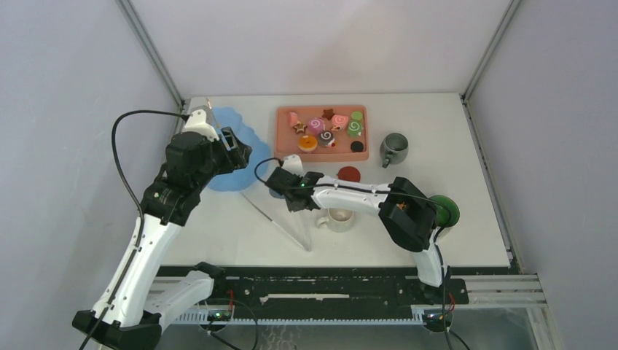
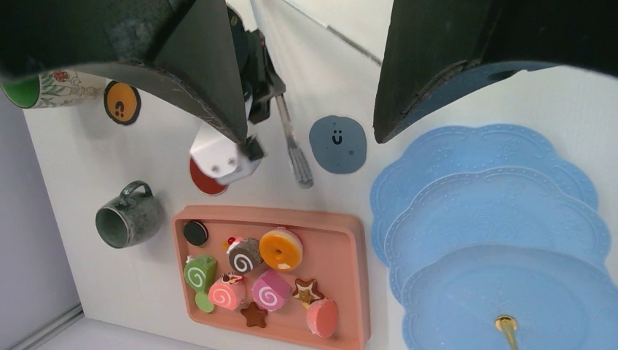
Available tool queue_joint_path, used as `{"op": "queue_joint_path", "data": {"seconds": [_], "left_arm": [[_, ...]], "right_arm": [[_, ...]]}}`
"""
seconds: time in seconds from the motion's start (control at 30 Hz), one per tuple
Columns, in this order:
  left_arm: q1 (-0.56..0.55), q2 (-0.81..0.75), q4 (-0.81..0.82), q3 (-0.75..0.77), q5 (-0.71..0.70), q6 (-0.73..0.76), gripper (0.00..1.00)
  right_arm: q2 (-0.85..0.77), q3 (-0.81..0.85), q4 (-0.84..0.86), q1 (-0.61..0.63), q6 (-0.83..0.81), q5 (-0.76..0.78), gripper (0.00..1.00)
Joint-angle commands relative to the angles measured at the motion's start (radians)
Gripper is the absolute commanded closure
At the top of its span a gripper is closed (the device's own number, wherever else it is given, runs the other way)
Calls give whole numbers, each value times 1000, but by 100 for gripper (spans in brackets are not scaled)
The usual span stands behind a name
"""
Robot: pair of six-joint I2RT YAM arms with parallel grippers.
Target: Serve the afternoon tea
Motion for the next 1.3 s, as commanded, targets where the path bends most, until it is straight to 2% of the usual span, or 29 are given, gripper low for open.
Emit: {"op": "queue_joint_path", "data": {"seconds": [0.0, 0.1, 0.17, 0.27, 0.33, 0.37, 0.43, 0.5, 0.6, 0.7, 0.8, 0.87, 0.93, 1.07, 1.27], "left_arm": [[-5, 2, 21, 68, 7, 25, 31], [-3, 9, 21, 67, 14, 17, 31], [-2, 12, 21, 66, 14, 12, 31], [-4, 16, 21, 69, 20, 9, 31], [-3, 16, 21, 70, 20, 8, 31], [-4, 16, 21, 72, 21, 8, 31], [-4, 15, 21, 74, 19, 6, 31], [-4, 13, 21, 75, 15, 7, 31], [-4, 8, 9, 76, -18, 15, 31], [-3, 1, -15, 74, -75, 28, 30], [-3, -18, -26, 64, -126, 37, 23], [-3, -33, -29, 54, -162, 42, 20], [-3, -45, -28, 40, -199, 43, 19], [-3, -54, -30, 22, -264, 53, 18], [-3, -91, -10, -28, -305, 61, 16]], "right_arm": [[-29, 1, 114, 36, -198, -25, 98], [0, 20, 124, 41, -225, -13, 93], [11, 24, 136, 35, -237, -25, 86], [-12, 20, 141, 27, -245, -32, 69], [-60, -9, 159, 22, -250, -42, 45], [-88, -23, 167, 18, -250, -52, 38], [-141, -52, 175, 12, -249, -68, 29], [-196, -93, 186, 12, -252, -65, 26], [-272, -173, 227, 18, -249, -53, 16], [-329, -261, 316, 20, -282, -162, 12], [-303, -273, 333, 50, -362, -238, 11], [-269, -256, 311, 92, -371, -142, 9], [-250, -254, 302, 100, -307, -79, 5], [-211, -295, 332, 76, -229, -165, 5], [-216, -369, 447, 91, -281, -234, 0]]}}
